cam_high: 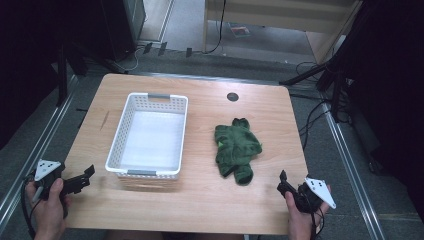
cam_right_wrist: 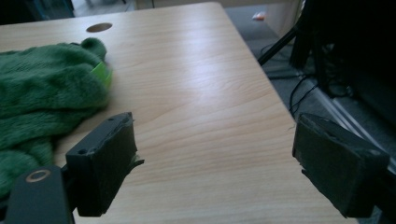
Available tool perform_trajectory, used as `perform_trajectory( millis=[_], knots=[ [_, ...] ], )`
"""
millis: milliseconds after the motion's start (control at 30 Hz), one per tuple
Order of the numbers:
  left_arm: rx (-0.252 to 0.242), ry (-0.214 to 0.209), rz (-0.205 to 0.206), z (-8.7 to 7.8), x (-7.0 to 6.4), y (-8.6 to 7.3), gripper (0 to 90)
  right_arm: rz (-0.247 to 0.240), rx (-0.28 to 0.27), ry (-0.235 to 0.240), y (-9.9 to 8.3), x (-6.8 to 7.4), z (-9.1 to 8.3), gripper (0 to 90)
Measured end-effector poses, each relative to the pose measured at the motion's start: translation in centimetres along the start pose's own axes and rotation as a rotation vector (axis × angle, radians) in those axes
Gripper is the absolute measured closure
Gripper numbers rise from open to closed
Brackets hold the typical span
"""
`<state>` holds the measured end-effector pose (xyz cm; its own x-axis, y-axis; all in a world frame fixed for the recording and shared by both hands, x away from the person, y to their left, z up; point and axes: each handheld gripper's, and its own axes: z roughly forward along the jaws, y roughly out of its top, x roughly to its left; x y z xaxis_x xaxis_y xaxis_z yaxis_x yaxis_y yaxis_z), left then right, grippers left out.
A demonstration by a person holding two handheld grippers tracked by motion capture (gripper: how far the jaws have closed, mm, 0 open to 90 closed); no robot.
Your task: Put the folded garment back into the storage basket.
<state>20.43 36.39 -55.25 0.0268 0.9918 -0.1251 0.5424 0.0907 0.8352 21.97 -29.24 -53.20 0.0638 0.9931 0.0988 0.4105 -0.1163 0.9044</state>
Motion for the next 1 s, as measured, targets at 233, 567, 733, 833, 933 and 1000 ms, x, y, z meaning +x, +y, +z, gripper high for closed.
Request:
perform_trajectory(
  millis=[233,567,733,833,933,1000],
  knots=[
    [0.045,0.006,0.012,0.5,-0.2,0.2,0.7,-0.009,0.055,0.045,0.7,0.8,-0.4,4.6],
    [0.054,0.001,0.013,0.5,-0.2,0.2,0.7,-0.031,0.257,0.152,4.1,2.5,-0.5,0.9],
    [0.057,0.007,0.023,0.6,-0.4,0.2,0.7,-0.054,0.327,0.163,5.8,3.9,-0.4,0.0],
    [0.056,0.007,0.022,0.5,-0.3,0.2,0.7,-0.079,0.35,0.165,6.6,4.9,-0.3,0.0],
    [0.051,0.001,0.017,0.5,-0.2,0.2,0.7,-0.082,0.379,0.145,7.7,6.2,0.0,0.0],
    [0.048,-0.002,0.017,0.4,-0.2,0.2,0.7,-0.079,0.397,0.157,8.4,7.4,0.5,0.0]
  ],
)
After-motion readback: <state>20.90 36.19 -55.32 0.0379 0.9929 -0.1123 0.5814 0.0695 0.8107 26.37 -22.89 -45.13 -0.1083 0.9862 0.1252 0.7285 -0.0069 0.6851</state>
